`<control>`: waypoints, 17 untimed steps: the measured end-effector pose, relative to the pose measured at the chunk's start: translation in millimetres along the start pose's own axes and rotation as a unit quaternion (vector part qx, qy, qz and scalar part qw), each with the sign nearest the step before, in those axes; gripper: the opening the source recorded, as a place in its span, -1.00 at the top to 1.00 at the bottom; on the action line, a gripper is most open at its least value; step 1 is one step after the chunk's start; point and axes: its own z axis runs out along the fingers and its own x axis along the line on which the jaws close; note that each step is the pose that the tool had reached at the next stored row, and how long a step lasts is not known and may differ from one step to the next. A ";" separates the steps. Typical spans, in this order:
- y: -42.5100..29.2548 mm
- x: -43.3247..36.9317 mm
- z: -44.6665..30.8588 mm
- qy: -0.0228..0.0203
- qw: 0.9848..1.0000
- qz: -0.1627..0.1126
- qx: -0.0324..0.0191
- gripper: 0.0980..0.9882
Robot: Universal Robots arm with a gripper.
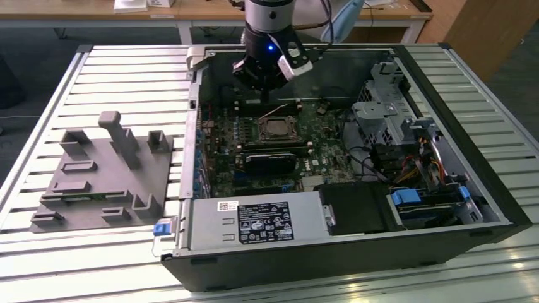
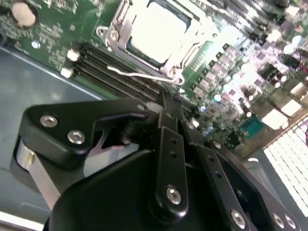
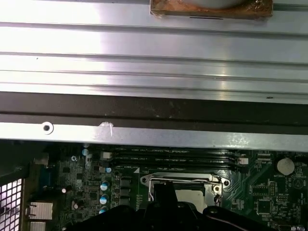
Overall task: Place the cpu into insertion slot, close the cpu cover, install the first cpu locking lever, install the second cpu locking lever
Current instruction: 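Install the first cpu locking lever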
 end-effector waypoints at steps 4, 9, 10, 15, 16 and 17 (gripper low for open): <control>-0.7 -0.4 1.3 0.000 1.000 0.000 -0.018 0.96; -0.9 -7.3 4.2 0.000 1.000 0.000 -0.018 0.96; -1.0 -8.7 5.4 0.000 1.000 0.000 -0.018 0.96; -1.5 -11.8 11.5 0.000 1.000 0.000 -0.017 0.96; -1.6 -12.0 12.8 0.000 1.000 -0.001 -0.016 0.96; -1.7 -12.0 13.9 0.000 1.000 -0.007 -0.016 0.96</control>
